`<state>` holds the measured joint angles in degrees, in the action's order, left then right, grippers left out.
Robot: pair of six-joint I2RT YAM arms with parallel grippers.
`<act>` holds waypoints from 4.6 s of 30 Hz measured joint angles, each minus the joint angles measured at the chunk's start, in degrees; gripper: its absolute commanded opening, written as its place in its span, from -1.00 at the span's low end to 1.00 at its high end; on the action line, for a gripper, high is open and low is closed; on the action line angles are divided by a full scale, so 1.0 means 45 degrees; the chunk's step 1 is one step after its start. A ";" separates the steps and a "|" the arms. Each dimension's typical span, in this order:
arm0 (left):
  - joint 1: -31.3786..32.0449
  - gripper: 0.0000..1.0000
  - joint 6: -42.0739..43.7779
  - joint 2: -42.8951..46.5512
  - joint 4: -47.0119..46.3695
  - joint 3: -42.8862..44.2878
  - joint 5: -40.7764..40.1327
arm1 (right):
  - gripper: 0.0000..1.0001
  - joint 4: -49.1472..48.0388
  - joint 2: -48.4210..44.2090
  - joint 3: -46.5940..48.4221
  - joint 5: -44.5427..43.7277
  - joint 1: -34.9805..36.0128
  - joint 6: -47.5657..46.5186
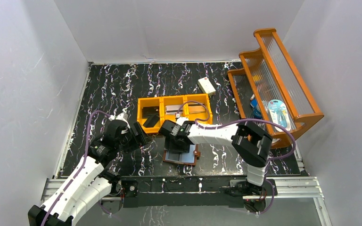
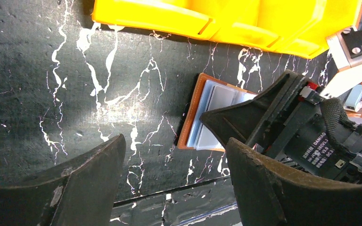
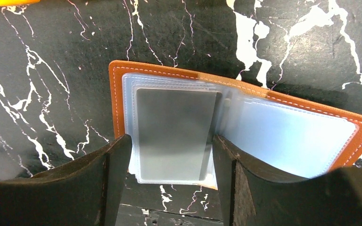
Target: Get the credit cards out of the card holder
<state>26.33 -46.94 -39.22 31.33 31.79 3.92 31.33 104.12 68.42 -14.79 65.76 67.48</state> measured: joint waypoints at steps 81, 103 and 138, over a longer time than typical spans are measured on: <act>0.3036 -0.76 0.1681 -0.7800 -0.6805 -0.0850 0.5644 | 0.54 -0.9942 -0.3089 -0.7053 0.5571 -0.2200 0.1268; 0.5207 -0.10 0.2497 -0.8772 -0.6125 0.1603 0.4517 | 0.67 -0.3079 -0.7888 -0.6261 0.1418 -0.2288 0.1190; 0.4682 0.16 0.1015 -0.6237 -0.4289 0.0913 0.1185 | 0.03 -0.4629 -0.5969 -0.7009 0.3191 -0.2288 0.0602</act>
<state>47.40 -42.37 -67.29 12.03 35.90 9.26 10.50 77.25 36.88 -0.43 55.46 70.19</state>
